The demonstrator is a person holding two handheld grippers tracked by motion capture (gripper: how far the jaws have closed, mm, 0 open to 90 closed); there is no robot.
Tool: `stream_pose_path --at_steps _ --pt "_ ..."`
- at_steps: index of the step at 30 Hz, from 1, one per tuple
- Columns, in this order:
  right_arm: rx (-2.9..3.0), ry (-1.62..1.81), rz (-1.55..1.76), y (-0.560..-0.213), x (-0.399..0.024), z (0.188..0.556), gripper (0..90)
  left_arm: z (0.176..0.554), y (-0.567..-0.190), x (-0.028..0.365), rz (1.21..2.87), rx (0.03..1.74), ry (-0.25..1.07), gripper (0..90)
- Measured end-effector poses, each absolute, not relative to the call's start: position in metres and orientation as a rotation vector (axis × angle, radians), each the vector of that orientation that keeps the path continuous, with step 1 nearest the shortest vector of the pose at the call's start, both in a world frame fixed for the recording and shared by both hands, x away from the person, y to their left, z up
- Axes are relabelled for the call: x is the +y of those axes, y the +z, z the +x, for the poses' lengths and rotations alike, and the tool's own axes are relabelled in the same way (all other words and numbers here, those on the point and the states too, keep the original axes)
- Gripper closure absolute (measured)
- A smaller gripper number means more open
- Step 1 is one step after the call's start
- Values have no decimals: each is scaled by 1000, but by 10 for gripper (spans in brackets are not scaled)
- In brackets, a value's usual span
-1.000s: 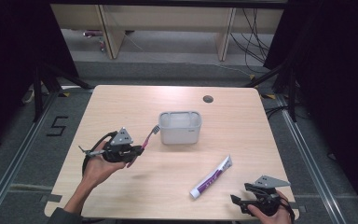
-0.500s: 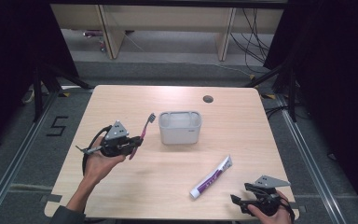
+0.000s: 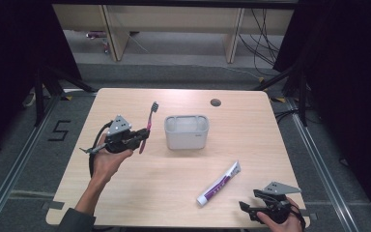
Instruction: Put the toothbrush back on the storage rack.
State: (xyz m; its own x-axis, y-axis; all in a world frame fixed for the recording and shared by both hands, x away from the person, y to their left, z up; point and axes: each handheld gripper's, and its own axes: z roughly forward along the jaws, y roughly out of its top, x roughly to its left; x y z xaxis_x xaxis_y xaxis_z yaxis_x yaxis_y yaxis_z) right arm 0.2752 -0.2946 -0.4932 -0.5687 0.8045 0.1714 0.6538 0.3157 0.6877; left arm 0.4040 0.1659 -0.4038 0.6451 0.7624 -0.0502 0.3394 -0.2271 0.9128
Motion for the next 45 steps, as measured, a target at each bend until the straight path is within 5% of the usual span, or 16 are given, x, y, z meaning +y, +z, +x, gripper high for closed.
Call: stream_pose_path --at_steps 45 --pt "2379 1087 1298 -494 -297 276 250 452 -377 116 1617 951 554 833"
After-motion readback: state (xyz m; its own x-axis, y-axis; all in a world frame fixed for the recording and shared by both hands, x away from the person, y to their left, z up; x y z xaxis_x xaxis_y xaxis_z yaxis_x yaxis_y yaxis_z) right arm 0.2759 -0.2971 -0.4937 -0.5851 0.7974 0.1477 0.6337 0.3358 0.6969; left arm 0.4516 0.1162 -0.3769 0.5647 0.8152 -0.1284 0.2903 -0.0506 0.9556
